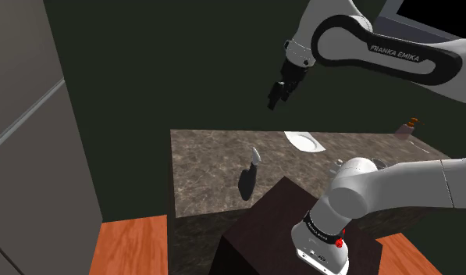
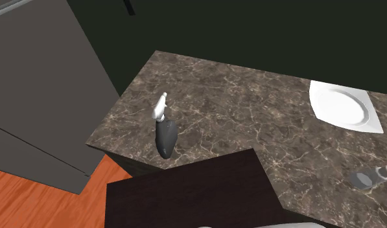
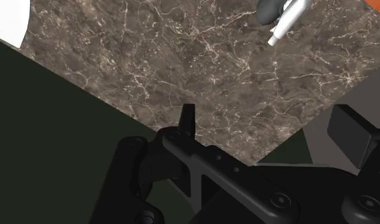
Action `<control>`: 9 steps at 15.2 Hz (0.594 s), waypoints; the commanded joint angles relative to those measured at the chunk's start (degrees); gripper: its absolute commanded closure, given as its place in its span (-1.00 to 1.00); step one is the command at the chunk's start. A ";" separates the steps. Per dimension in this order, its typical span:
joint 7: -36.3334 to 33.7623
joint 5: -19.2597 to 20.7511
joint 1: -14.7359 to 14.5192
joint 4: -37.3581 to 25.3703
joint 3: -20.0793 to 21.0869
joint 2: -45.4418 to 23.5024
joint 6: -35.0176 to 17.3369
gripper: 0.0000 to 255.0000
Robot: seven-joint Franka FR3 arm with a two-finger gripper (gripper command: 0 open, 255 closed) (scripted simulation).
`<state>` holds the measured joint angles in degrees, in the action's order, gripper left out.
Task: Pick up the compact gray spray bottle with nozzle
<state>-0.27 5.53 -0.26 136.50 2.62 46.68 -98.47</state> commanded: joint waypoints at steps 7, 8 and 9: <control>-6.51 -3.76 1.97 1.90 -0.30 -10.47 -2.02 -1.00; -7.52 -4.46 2.22 2.21 -0.39 -12.25 -2.42 -1.00; -8.49 -5.18 2.47 2.52 -0.50 -14.03 -2.84 -1.00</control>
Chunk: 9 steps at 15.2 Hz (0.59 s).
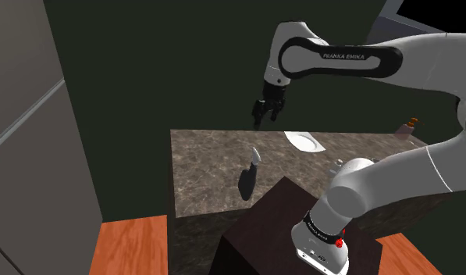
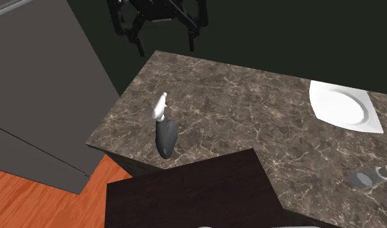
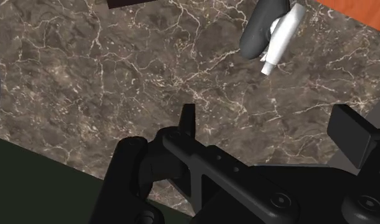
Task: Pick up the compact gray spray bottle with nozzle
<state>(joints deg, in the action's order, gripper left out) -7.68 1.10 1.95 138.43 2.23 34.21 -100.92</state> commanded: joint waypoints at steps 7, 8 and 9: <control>-7.02 -6.63 1.44 2.64 -1.11 -14.39 -3.81 -1.00; -7.71 -7.60 1.53 2.91 -1.28 -16.27 -4.36 -1.00; -8.36 -8.62 1.62 3.18 -1.46 -18.16 -4.92 -1.00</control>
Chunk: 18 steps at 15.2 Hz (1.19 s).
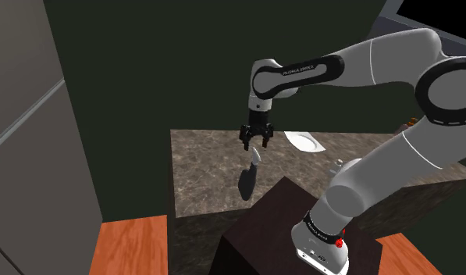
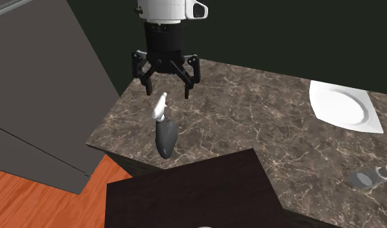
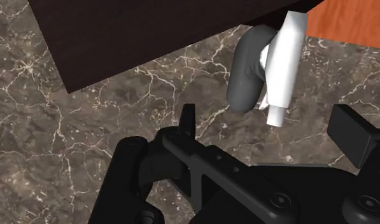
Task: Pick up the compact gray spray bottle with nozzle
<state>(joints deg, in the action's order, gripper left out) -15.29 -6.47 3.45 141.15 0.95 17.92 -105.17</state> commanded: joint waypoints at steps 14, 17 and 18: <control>-1.99 -8.66 0.19 3.11 -0.84 -17.98 -10.19 -1.00; -2.01 -8.68 0.17 3.15 -0.82 -17.94 -10.19 1.00; -2.01 -8.68 0.17 3.14 -0.83 -17.94 -10.18 1.00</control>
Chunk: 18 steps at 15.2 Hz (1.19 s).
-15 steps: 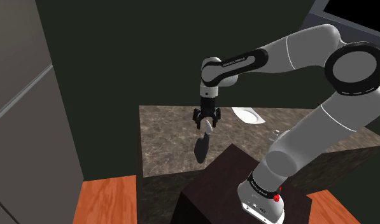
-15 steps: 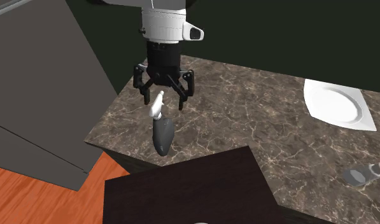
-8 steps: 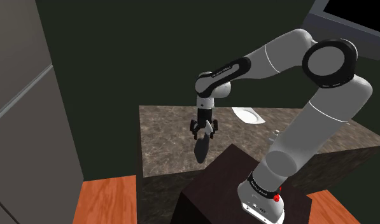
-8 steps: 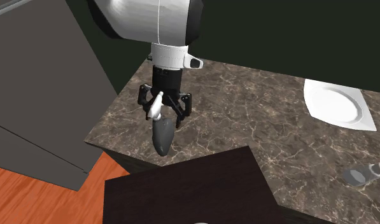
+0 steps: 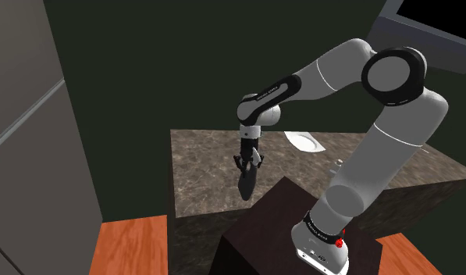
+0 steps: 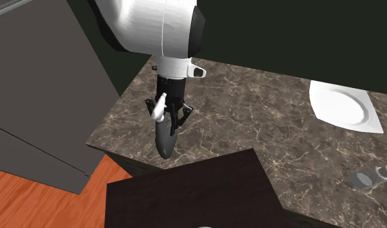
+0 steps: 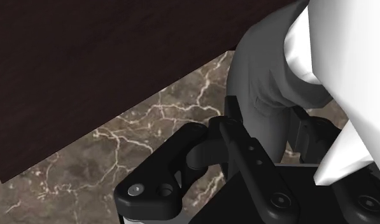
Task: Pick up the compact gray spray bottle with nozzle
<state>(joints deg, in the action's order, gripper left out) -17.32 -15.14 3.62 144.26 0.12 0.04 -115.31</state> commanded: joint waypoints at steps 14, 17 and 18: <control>-1.36 0.80 0.18 -1.22 -0.17 4.53 5.64 1.00; -1.93 1.08 0.25 -1.94 -0.23 6.31 8.09 1.00; -2.12 1.16 0.27 -2.21 -0.24 6.88 8.91 1.00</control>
<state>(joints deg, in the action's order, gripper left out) -19.12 -13.96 3.97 142.32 -0.21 6.38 -107.18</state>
